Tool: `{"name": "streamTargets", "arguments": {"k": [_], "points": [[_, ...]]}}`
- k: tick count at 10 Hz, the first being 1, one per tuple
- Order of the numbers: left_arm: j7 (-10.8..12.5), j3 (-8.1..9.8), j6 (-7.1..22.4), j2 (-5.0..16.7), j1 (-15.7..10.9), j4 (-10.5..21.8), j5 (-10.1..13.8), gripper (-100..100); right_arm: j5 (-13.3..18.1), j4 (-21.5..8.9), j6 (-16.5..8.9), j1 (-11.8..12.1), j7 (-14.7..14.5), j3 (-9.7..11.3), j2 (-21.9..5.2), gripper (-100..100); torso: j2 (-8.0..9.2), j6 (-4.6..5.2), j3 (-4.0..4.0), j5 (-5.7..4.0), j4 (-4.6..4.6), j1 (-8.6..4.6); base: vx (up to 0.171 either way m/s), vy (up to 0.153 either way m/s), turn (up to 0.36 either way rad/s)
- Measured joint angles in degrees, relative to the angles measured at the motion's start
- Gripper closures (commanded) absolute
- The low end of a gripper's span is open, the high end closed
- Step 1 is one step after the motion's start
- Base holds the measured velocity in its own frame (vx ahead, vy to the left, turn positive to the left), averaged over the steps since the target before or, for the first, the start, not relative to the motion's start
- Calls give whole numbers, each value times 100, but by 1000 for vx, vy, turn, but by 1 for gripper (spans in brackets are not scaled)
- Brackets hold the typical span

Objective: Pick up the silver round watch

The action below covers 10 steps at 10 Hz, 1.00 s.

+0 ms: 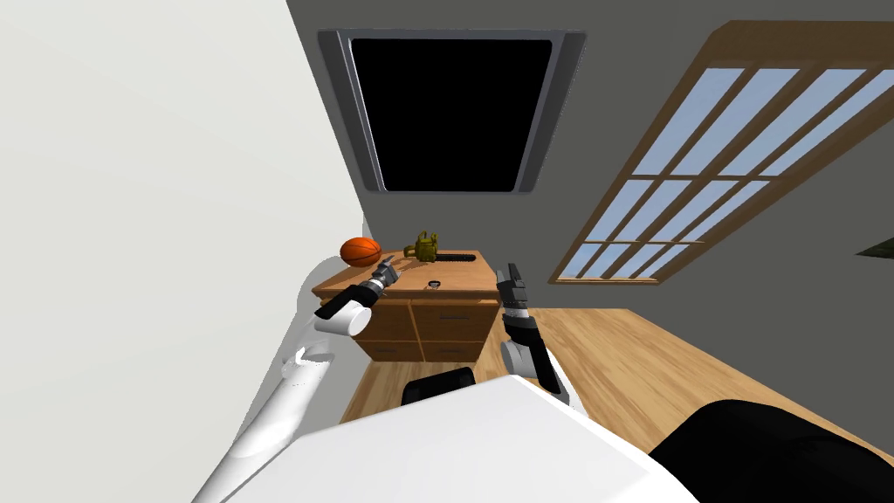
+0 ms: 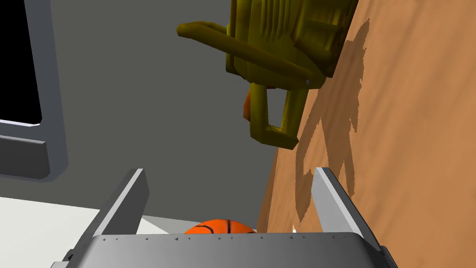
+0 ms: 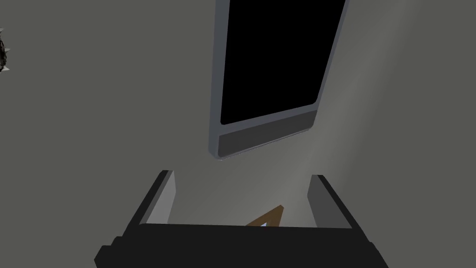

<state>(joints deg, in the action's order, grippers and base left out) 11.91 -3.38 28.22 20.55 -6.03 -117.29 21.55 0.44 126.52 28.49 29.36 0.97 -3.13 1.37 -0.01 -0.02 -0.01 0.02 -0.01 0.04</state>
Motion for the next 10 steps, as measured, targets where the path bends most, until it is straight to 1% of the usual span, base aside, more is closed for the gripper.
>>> {"name": "streamTargets", "arguments": {"k": [1, 2, 3, 4, 5, 6, 7, 8, 9, 10], "points": [[-2, -20, 187, 76, -150, 50, 108, -100, 0, 0, 0, 0, 0, 0, 0, 0, 0, 2, 0, 0, 0, 0, -3, 16, -41], [-6, -30, 358, 137, -230, 92, 189, -100, 0, 0, 0, 0, 0, 0, 0, 0, 1, -1, 1, 0, 0, 0, -2, 7, 9], [-11, -38, 464, 150, -281, 141, 211, -100, 0, 0, 0, 0, 0, 0, 0, 0, 1, -1, 1, 0, 0, -3, -6, 4, -86], [-15, -57, 624, 222, -454, 227, 310, -100, 0, 0, 0, 0, 0, 0, 0, 0, 1, 2, 1, -1, 0, -5, -6, 8, -50], [-22, -67, 790, 279, -508, 252, 385, -100, 0, 0, 0, 0, 0, 0, 0, 0, 2, -1, 1, -1, 0, -4, -13, 4, -71], [-36, -93, 945, 373, -668, 363, 513, -100, 0, 0, 0, 0, 0, 0, 0, 0, 4, 1, 2, -1, 1, -5, -13, 6, -60], [-45, -104, 1104, 428, -755, 407, 589, -100, 0, 0, 0, 0, 0, 0, 0, 0, 5, -1, 3, -1, 1, -5, -5, 4, 0], [-42, -105, 1236, 438, -794, 414, 603, -100, 0, 0, 0, 0, 0, 0, 0, 0, 4, -2, 2, -1, 1, -5, -12, -3, -89], [-50, -125, 1395, 527, -948, 503, 717, -100, 0, 0, 0, 0, 0, 0, 0, 0, 4, 1, 2, -2, 1, -8, -13, -1, -61], [-60, -134, 1565, 585, -1033, 557, 796, -100, 0, 0, 0, 0, 0, 0, 0, 0, 5, -1, 3, -1, 1, -7, -18, -9, -108]]}}
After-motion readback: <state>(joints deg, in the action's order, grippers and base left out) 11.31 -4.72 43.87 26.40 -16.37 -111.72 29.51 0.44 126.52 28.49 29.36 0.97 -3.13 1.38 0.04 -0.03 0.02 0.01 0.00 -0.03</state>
